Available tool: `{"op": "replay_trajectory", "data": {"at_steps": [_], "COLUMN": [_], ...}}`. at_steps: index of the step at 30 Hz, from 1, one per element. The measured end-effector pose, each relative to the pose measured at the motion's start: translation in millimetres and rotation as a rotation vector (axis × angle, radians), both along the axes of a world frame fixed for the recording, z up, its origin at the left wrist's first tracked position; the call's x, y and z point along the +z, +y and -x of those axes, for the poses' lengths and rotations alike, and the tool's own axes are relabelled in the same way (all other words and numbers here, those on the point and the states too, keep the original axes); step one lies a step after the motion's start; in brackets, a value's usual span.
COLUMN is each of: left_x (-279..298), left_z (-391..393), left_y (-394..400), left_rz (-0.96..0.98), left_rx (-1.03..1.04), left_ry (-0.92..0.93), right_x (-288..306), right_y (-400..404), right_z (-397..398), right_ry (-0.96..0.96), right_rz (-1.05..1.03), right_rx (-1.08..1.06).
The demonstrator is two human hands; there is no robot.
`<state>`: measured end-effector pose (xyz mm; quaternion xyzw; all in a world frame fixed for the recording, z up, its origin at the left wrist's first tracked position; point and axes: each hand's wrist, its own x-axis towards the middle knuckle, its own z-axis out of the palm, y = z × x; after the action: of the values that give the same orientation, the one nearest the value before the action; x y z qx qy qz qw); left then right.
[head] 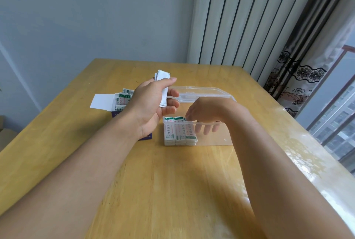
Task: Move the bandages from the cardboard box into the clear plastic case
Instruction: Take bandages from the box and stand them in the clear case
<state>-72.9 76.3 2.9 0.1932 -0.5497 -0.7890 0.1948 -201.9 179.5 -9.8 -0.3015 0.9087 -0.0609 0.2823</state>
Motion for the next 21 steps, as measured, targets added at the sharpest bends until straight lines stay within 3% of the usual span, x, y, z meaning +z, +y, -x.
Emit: {"op": "replay_trajectory", "data": {"at_steps": [21], "left_x": [12], "left_z": [-8], "left_y": [1], "left_rz": [-0.056], "left_rx": [-0.026], "left_ry": [0.042], "right_x": [19], "right_y": [-30], "right_z": [-23], "right_ry": [-0.063], "right_rz": [-0.377], "right_rx": [0.008]}}
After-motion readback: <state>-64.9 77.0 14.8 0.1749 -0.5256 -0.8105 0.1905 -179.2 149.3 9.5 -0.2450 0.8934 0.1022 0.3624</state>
